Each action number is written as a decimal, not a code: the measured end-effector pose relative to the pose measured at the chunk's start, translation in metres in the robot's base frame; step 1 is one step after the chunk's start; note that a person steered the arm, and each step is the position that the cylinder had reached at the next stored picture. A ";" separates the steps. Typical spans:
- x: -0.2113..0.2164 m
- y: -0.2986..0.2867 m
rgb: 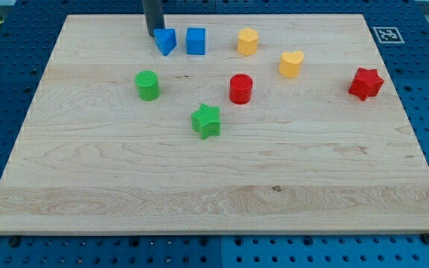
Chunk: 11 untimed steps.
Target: Move the blue triangle diagonally to the green star
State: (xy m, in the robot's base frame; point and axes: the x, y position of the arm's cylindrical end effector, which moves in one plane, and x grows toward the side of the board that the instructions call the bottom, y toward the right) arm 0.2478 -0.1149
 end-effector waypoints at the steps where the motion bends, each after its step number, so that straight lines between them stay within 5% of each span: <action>1: 0.005 0.004; 7: 0.044 0.026; 9: -0.046 0.026; 11: -0.050 0.145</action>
State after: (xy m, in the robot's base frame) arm 0.1975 0.0302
